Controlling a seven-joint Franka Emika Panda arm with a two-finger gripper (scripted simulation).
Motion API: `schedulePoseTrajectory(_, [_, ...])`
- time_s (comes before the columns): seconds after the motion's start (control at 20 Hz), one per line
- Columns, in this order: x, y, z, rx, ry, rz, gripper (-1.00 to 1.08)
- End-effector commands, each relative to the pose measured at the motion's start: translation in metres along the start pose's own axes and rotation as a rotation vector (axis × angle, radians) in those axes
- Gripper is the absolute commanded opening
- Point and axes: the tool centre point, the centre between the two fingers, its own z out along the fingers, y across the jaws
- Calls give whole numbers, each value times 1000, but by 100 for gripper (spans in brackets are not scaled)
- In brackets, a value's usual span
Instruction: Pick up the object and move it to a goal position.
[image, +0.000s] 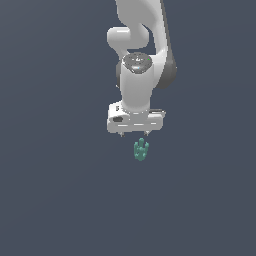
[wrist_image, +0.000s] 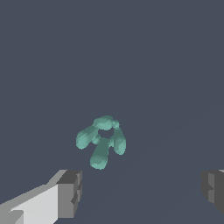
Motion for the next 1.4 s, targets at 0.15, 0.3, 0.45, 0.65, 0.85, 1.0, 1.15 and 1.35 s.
schedulePoseTrajectory(0.15, [1,-3,-1,1,1,-2,100])
schedulePoseTrajectory(0.3, [5,-12,-4,6,4,-9,100])
schedulePoseTrajectory(0.45, [8,-18,-6,9,7,-16,100])
schedulePoseTrajectory(0.65, [8,-18,-5,9,7,-14,100])
schedulePoseTrajectory(0.85, [8,-18,-4,9,6,2,100])
schedulePoseTrajectory(1.0, [8,-19,-3,8,6,28,100])
schedulePoseTrajectory(1.15, [8,-20,0,8,5,65,100])
schedulePoseTrajectory(1.35, [8,-22,5,6,3,132,100])
